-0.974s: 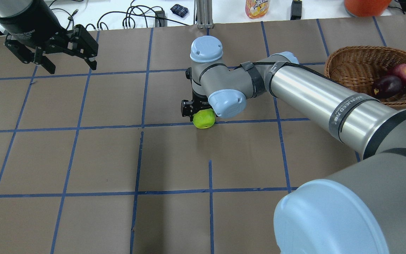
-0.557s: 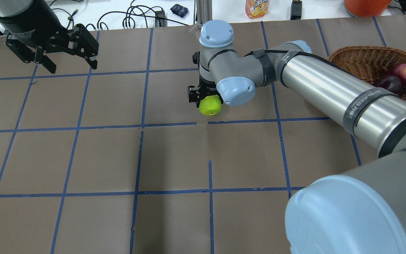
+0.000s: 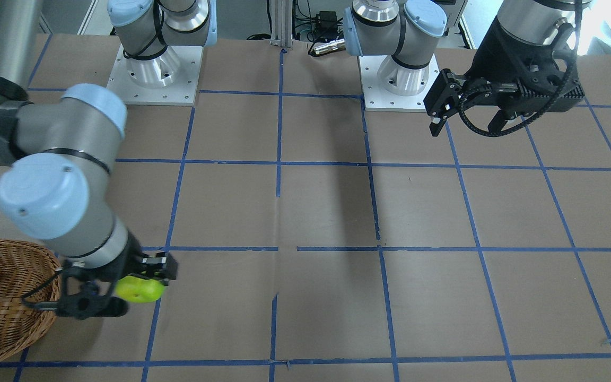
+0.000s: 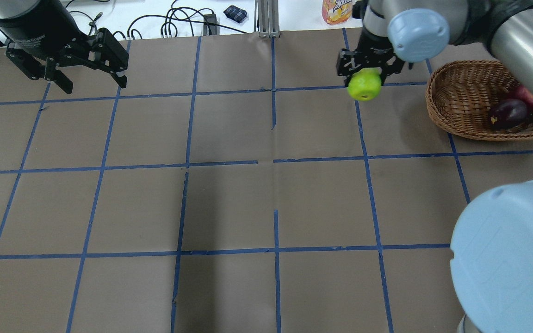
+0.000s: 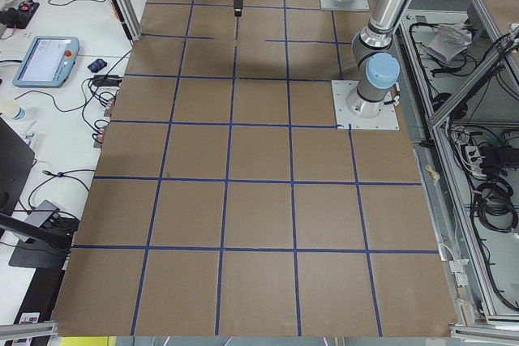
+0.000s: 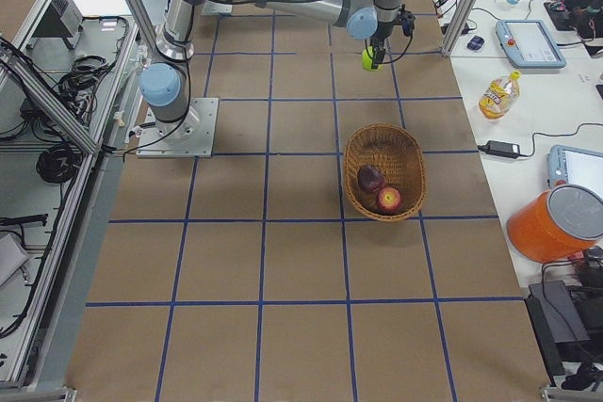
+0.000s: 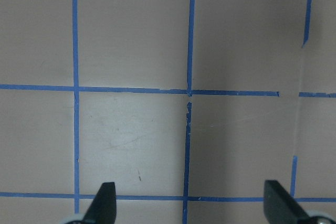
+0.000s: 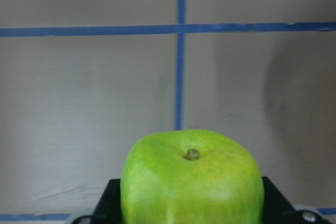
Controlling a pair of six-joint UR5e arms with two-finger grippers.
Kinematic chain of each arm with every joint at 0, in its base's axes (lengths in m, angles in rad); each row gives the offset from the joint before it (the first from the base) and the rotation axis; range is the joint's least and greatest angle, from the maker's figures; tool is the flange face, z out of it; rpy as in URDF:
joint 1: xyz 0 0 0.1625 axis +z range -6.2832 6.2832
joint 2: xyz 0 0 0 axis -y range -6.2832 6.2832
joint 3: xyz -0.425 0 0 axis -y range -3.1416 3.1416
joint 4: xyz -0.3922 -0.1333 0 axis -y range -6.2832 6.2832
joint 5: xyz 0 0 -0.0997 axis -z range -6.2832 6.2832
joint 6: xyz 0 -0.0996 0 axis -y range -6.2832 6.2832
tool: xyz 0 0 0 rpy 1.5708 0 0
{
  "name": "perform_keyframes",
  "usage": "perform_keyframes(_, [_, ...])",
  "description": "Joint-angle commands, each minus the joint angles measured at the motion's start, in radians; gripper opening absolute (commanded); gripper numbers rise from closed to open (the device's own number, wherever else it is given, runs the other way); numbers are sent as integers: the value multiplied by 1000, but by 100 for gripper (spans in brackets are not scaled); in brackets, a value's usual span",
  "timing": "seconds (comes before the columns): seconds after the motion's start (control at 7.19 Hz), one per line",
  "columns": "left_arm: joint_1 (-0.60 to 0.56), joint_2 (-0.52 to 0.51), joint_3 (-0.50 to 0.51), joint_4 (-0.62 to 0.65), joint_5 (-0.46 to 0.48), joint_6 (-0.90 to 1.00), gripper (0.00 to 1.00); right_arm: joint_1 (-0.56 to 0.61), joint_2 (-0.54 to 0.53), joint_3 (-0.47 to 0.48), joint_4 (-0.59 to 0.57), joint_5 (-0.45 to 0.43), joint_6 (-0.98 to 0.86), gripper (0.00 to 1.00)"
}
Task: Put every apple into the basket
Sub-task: 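Carry the green apple with the right gripper into the basket and release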
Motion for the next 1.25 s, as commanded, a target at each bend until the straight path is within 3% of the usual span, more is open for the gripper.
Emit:
perform_keyframes(0.0, [-1,-5,-8,0,1,1,100,-188,6,-2,8,-31,-105,0])
perform_keyframes(0.42, [-8,-2,-13,-9,15,-5,100,-271,32,0,1,-90,-206,0])
perform_keyframes(0.56, [-8,-1,-11,-24,16,-8,100,-308,75,-5,7,-91,-206,6])
perform_keyframes(0.84, [-11,-4,-8,-48,16,-8,100,-319,92,9,4,-73,-200,100])
perform_keyframes(1.11, [-11,2,-2,-48,16,-9,100,-320,74,4,43,-94,-228,100])
